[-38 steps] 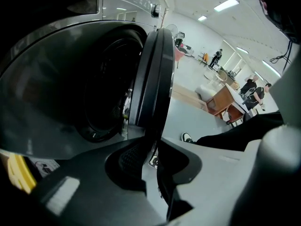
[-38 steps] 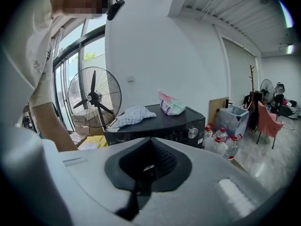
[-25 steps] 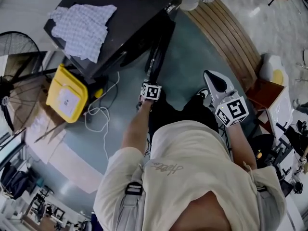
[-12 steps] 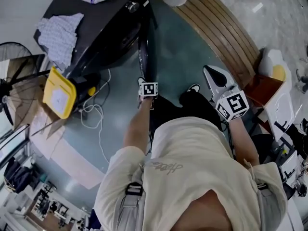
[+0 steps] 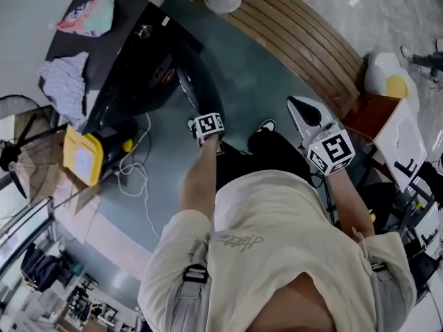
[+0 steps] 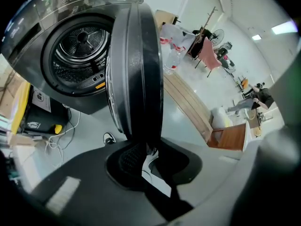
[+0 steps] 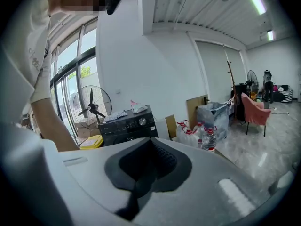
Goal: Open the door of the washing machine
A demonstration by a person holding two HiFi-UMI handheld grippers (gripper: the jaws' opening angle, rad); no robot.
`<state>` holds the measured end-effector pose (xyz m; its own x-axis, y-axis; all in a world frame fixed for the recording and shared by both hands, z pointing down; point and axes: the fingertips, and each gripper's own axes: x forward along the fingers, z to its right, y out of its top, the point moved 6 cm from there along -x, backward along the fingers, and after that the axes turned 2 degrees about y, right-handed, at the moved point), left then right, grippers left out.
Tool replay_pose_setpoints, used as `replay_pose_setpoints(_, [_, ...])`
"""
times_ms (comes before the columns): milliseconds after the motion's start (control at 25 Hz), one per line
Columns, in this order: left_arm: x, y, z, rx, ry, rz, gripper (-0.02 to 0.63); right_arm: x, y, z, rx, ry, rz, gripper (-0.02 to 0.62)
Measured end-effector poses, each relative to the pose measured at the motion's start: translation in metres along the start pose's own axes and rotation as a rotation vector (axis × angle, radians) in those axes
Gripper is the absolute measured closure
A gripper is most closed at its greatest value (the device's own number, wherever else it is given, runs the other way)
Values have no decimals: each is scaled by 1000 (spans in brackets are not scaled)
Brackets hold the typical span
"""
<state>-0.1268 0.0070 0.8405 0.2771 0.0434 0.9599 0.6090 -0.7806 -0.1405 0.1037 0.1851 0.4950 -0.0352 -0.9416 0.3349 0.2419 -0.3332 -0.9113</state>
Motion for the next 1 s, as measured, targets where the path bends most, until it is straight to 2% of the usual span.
replay_pose_setpoints(120, [4,7,17,-49,9,-4,514,-18,-4,12,15,-9,-2,595])
replay_pose_setpoints(320, [13,19,44,-86,-2,2,511,-36,-9,28,41,-42,-4,595])
replay_pose_setpoints(520, [17,37,69,-31,21,-15,505,-38,-11,47,70,-78,1,595])
replay_pose_setpoints(600, [19,43,77,-40,31,-20,505,-36,-9,55,78,-88,1,595])
replay_pose_setpoints(880, [32,60,119,-169,12,-43,508,-24,7,93,80,-113,-1,595])
replay_pose_setpoints(1000, [36,74,139,-203,11,-24,508,-15,19,111,75,-122,-11,595])
